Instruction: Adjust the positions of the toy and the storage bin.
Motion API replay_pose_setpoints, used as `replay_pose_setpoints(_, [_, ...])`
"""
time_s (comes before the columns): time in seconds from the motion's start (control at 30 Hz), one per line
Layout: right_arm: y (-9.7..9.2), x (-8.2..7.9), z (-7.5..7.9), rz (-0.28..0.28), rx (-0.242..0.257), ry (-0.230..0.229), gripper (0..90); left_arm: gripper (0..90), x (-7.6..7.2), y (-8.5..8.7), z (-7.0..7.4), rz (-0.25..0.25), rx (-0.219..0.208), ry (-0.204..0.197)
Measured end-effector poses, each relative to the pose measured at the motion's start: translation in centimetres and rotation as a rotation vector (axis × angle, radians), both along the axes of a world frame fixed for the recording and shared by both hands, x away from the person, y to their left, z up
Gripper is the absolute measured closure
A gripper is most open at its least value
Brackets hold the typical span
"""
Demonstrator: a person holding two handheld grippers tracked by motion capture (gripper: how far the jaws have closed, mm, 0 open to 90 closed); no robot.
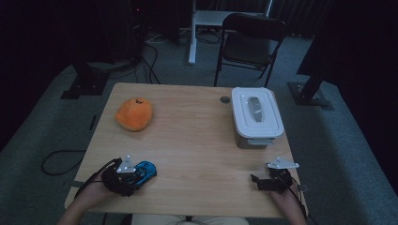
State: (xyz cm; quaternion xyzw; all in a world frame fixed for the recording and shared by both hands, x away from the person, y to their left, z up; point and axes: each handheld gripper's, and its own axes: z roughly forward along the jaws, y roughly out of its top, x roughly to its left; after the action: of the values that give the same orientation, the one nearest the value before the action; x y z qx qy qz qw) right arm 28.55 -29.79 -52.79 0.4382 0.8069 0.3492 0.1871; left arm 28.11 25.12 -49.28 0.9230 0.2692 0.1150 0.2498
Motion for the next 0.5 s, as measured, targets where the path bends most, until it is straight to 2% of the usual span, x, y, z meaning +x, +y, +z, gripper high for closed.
replay_pose_setpoints(0.07, [0.0,0.0,0.0,0.0,0.0,0.0,13.1,25.9,0.13,0.19,-0.39,-0.002,0.001,0.013])
replay_pose_setpoints(0.23, [0.0,0.0,0.0,0.0,0.0,0.0,13.1,25.6,0.25,0.83,-0.87,0.003,-0.043,0.039])
replay_pose_setpoints(0.4, [0.01,-0.01,0.0,0.0,0.0,0.0,13.2,25.2,0.25,0.62,-0.73,0.006,-0.032,0.034])
replay_pose_setpoints(0.5, [0.0,-0.01,0.0,0.0,0.0,-0.001,13.2,25.2,0.34,0.63,-0.5,0.027,-0.042,0.052])
